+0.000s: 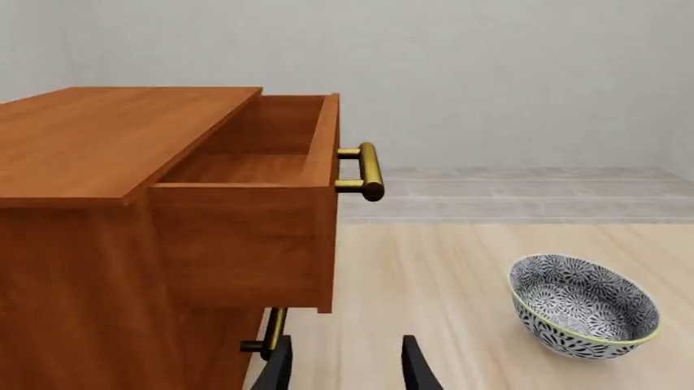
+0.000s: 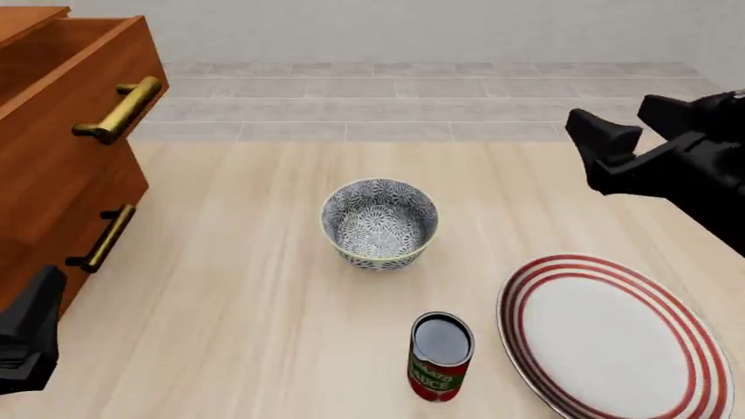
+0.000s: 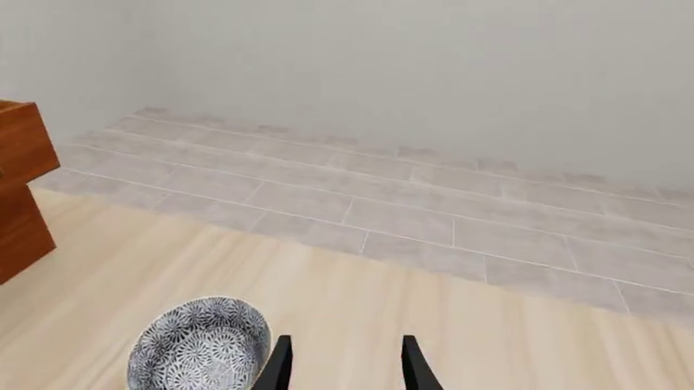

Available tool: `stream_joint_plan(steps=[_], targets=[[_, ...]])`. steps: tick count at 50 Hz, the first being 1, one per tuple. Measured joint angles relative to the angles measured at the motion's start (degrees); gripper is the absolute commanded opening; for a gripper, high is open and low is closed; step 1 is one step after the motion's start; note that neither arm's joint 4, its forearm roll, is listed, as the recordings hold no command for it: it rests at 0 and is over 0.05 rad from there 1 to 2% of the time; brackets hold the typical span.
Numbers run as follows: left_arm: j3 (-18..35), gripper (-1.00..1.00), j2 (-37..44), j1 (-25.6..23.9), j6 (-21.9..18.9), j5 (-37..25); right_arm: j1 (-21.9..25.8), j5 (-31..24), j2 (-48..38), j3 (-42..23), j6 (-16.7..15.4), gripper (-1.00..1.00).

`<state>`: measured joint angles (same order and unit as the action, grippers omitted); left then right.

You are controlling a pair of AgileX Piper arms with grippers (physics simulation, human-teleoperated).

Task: Put the bowl on the plate.

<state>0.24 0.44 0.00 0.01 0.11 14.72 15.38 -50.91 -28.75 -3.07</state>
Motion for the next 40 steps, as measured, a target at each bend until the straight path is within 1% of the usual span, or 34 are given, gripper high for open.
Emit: stream_joint_plan(steps=[16, 40], targets=[[0.0, 1.0, 0.0, 0.0, 0.0, 0.0, 6.66, -5.35, -10.37, -9.17, 0.04, 1.0], [0.0, 1.0, 0.0, 0.0, 0.0, 0.0, 14.56, -14.09, -23.06, -19.15, 1.08, 1.0]])
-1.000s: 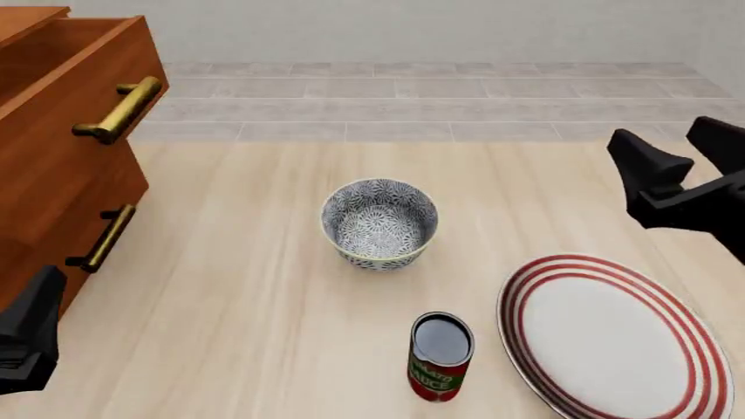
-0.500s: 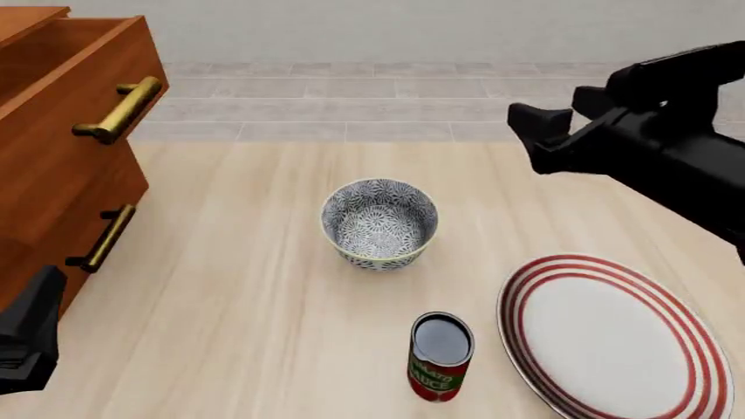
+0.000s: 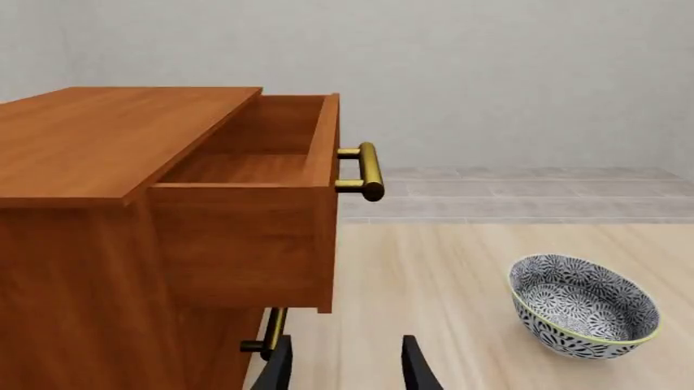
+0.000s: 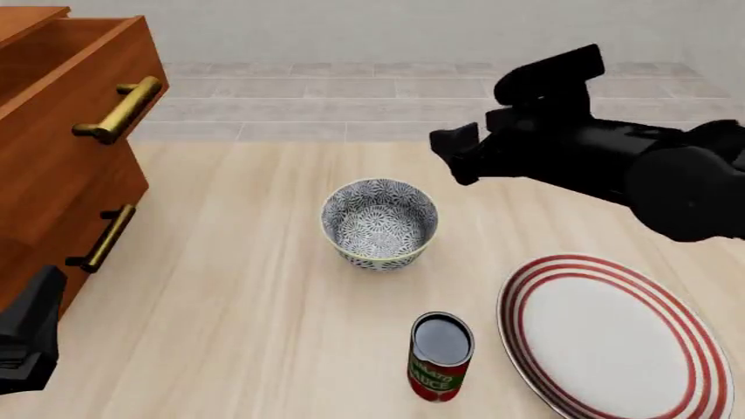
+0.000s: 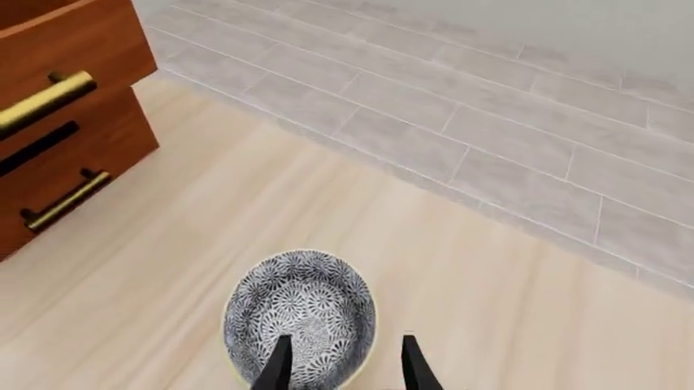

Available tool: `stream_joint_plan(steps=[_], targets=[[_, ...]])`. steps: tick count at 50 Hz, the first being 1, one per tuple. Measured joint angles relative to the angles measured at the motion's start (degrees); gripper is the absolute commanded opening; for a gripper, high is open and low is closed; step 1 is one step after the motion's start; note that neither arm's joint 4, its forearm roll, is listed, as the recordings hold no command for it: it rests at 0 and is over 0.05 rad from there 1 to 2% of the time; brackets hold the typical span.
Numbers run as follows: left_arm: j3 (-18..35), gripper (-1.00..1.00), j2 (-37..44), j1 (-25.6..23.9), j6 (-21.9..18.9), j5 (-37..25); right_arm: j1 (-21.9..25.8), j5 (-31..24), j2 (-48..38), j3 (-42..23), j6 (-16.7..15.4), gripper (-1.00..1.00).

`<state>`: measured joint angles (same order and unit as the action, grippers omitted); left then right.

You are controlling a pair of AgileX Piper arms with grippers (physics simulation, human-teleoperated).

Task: Put the bowl on the plate.

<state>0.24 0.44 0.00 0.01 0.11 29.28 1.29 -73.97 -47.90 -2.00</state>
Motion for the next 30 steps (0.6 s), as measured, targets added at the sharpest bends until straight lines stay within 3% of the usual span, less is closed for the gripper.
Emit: stream_joint_plan(steps=[17, 30], targets=[[0.0, 1.0, 0.0, 0.0, 0.0, 0.0, 2.35, -5.32, -8.12, -5.73, 0.86, 1.0], [0.0, 1.0, 0.0, 0.0, 0.0, 0.0, 0.59, -8.72, -14.72, -9.86, 1.1, 1.0]])
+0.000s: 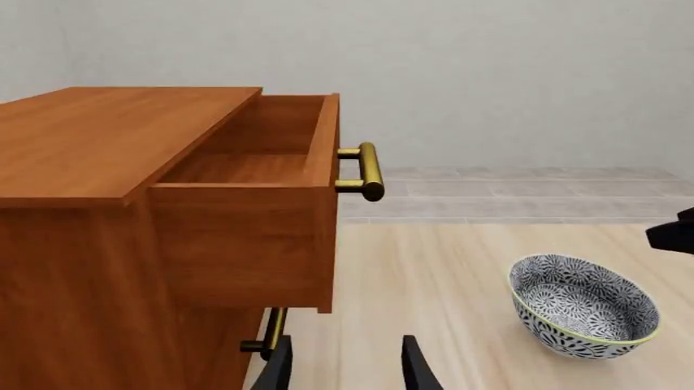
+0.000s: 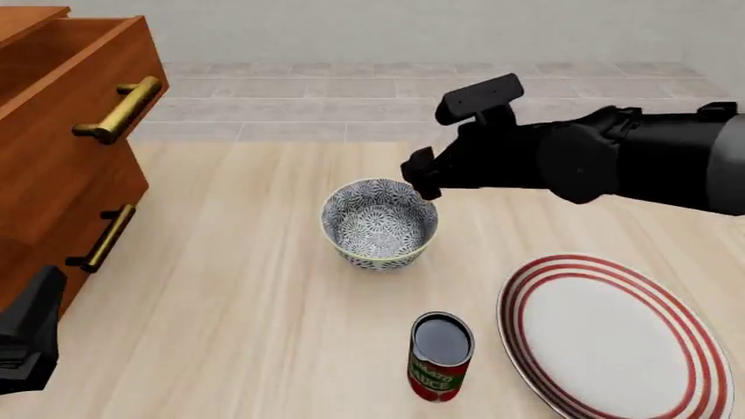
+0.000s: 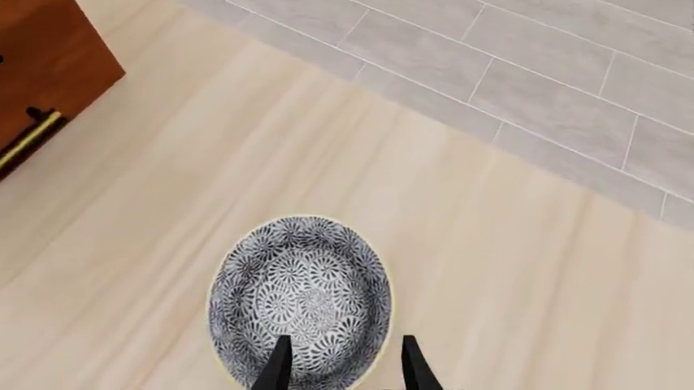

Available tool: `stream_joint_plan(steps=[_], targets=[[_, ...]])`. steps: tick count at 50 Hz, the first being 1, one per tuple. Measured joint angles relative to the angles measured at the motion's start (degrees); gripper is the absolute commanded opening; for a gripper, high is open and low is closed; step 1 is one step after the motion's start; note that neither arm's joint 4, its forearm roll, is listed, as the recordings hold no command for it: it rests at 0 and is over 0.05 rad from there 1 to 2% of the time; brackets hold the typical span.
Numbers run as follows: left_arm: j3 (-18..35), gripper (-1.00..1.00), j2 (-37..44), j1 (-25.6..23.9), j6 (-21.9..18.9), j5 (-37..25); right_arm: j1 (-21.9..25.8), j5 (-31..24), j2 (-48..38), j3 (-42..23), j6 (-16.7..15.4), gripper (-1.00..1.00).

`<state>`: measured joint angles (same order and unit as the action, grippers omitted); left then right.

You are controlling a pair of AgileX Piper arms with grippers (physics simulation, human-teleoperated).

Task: Put the bowl on the plate.

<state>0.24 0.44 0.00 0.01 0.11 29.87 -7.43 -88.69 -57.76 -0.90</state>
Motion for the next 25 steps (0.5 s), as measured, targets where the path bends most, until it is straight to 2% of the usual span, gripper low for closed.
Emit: stream_joint_plan(steps=[12, 25], targets=[[0.0, 1.0, 0.0, 0.0, 0.0, 0.0, -2.58, -1.9, -4.69, -2.68, -1.04, 1.0], [0.0, 1.0, 0.0, 0.0, 0.0, 0.0, -4.55, -1.57, -9.78, -4.51, -1.41, 1.0]])
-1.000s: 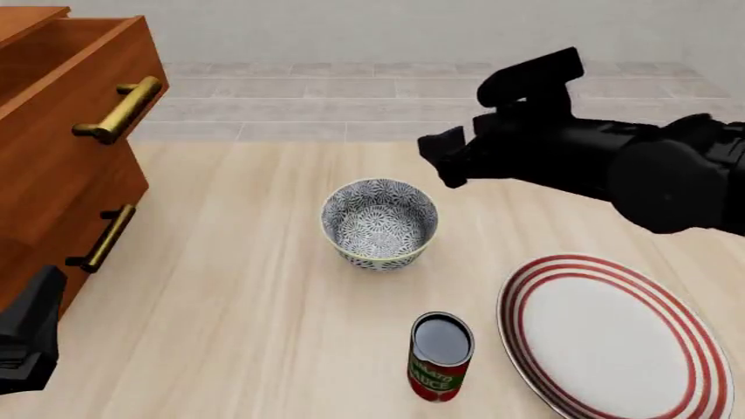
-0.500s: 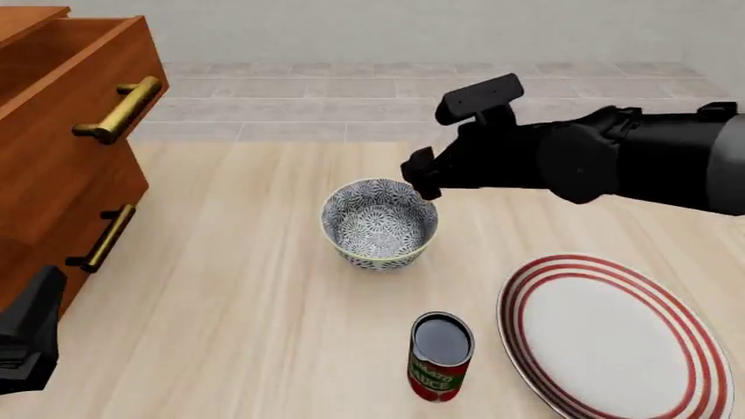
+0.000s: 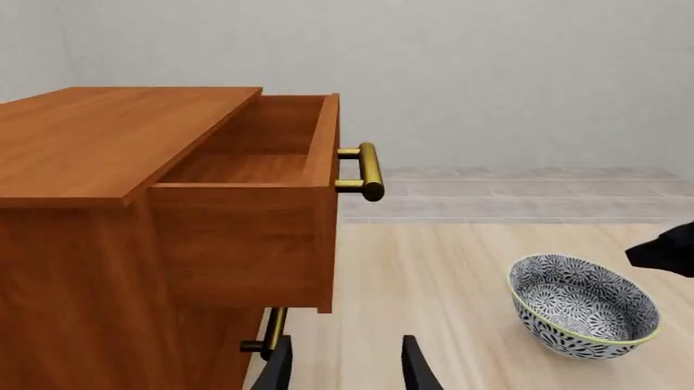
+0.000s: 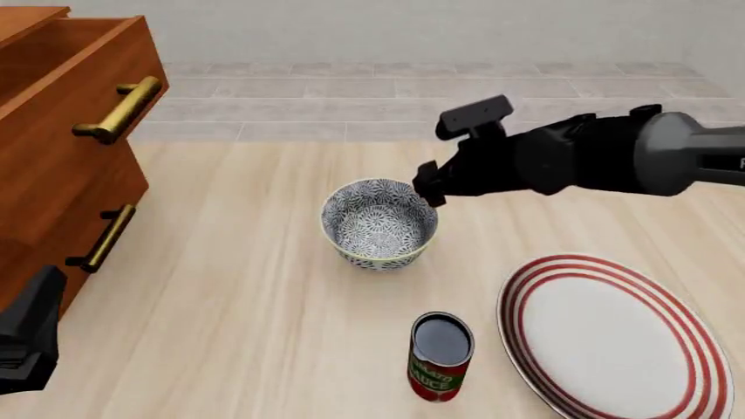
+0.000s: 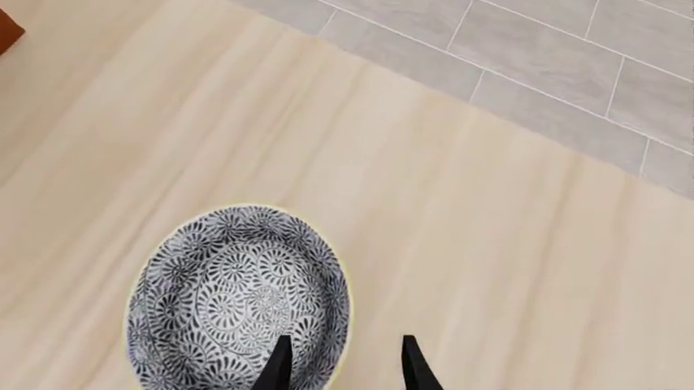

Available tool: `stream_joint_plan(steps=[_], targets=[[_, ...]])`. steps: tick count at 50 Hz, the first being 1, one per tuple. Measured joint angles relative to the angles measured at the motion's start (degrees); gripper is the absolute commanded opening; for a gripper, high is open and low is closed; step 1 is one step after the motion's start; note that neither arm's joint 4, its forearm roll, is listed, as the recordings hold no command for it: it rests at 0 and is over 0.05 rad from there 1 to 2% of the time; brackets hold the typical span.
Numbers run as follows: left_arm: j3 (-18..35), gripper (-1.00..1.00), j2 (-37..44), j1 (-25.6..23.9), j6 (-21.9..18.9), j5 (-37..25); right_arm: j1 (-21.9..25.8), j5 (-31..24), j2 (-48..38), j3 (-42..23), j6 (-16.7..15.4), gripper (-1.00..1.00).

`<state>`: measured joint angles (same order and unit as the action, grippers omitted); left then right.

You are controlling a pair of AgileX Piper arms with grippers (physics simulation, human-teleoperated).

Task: Put the bowl on the plate.

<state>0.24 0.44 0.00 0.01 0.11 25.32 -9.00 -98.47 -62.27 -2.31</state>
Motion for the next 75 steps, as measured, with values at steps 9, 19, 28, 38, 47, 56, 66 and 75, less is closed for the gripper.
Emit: stream_joint_plan(steps=[9, 19, 28, 38, 47, 56, 66, 75], targets=[[0.0, 1.0, 0.0, 0.0, 0.0, 0.0, -0.37, 0.43, -2.76, -1.13, 0.33, 1.0], [0.0, 1.0, 0.0, 0.0, 0.0, 0.0, -0.62, 0.99, -4.93, -1.63, 0.55, 1.0], [0.0, 1.0, 0.0, 0.0, 0.0, 0.0, -0.61, 1.72, -6.63, -1.5, 0.96, 1.0], [0.0, 1.0, 0.0, 0.0, 0.0, 0.0, -0.23, 3.03, -8.2, -0.63, 1.8, 1.0], [0.0, 1.0, 0.0, 0.01, 0.0, 0.0, 0.2, 4.11, -9.28, 0.24, 2.66, 1.0], [0.0, 1.0, 0.0, 0.0, 0.0, 0.0, 0.36, 4.87, -10.37, 0.72, 3.21, 1.0], [0.0, 1.0, 0.0, 0.0, 0.0, 0.0, 0.36, 5.41, -11.38, 0.85, 3.53, 1.0], [0.0, 1.0, 0.0, 0.0, 0.0, 0.0, 0.4, 5.91, -11.61, 0.52, 3.52, -1.0]])
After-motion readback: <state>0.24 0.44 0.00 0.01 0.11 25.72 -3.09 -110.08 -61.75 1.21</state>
